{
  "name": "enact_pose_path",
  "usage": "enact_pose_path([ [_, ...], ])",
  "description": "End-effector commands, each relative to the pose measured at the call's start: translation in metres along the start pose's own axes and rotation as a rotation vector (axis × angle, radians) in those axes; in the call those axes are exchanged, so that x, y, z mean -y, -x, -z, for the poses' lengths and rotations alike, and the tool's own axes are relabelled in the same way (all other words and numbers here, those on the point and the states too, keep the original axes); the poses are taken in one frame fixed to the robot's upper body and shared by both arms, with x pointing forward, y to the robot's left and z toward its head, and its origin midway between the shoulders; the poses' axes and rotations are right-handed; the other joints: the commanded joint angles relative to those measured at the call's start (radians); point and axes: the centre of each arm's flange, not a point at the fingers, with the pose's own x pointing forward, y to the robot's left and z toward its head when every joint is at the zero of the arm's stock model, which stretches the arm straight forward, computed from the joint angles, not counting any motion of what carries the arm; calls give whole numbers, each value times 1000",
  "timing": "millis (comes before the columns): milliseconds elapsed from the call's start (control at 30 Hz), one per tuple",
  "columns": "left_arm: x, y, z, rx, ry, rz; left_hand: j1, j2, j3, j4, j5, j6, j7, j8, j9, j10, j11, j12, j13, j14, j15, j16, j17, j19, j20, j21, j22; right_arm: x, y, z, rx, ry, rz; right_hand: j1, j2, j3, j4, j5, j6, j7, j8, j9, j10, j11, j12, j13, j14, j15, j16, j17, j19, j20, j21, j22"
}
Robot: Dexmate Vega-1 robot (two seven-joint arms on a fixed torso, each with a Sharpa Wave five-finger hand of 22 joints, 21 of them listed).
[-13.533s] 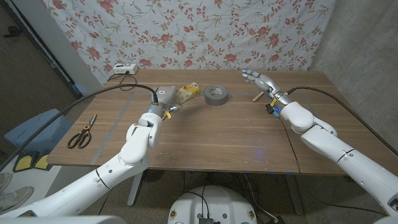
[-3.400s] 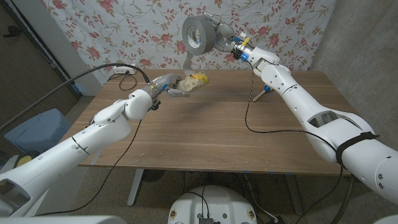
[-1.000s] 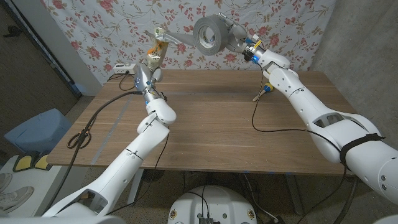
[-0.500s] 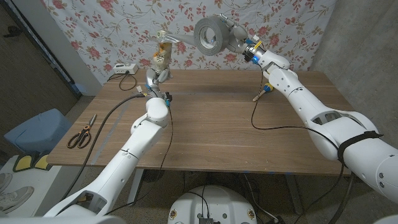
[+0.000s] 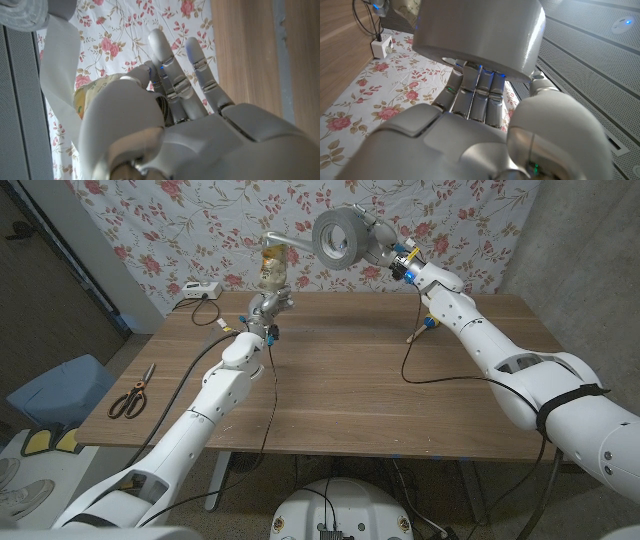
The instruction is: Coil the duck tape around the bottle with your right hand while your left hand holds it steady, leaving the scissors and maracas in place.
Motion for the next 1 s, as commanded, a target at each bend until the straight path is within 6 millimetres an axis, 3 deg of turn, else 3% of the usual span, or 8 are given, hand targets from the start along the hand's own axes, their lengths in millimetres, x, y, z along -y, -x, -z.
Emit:
enact_pose_path([
  [33,40,-21,7,-104,104,455,-56,39,88,103,8,76,69,-5,38,76,-61,66,119,36,-1,46,54,41,-13,14,10,5,-5,10,-5,-14,-7,122,129,140,-31,7,36,-39,32,3,21,-18,6,-7,-7,-150,9,3,-3,-1,10,-3],
  [167,52,-25,7,-118,94,537,-70,45,107,122,0,67,78,-3,72,77,-55,112,178,57,3,90,97,60,-17,46,27,6,-5,11,-6,-4,-9,119,129,141,-32,7,36,-39,33,2,18,-14,12,-2,-10,-149,9,3,-6,-2,18,-7],
  [400,63,-27,2,-102,56,615,-72,47,122,119,-16,53,83,5,110,74,-52,148,189,57,4,123,124,64,-19,70,27,9,-5,13,-3,-12,-4,118,129,141,-33,6,35,-37,35,2,12,-16,11,-3,-11,-149,10,3,-12,-3,22,-10],
  [867,65,-25,-2,-96,12,647,-87,47,147,125,-35,28,80,33,188,51,-63,206,191,44,3,148,149,47,-23,91,20,11,-7,12,-4,4,-3,113,129,142,-34,6,32,-37,35,-1,9,-12,14,-8,-18,-149,11,3,-19,-4,34,-16],
  [1000,63,-23,-8,-64,-100,630,-99,52,146,129,-65,18,71,0,158,32,-45,206,145,3,18,138,149,-16,4,113,28,9,-6,8,3,12,-3,113,129,142,-34,5,30,-37,36,0,9,-14,15,-8,-18,-150,11,3,-20,-4,36,-17],
])
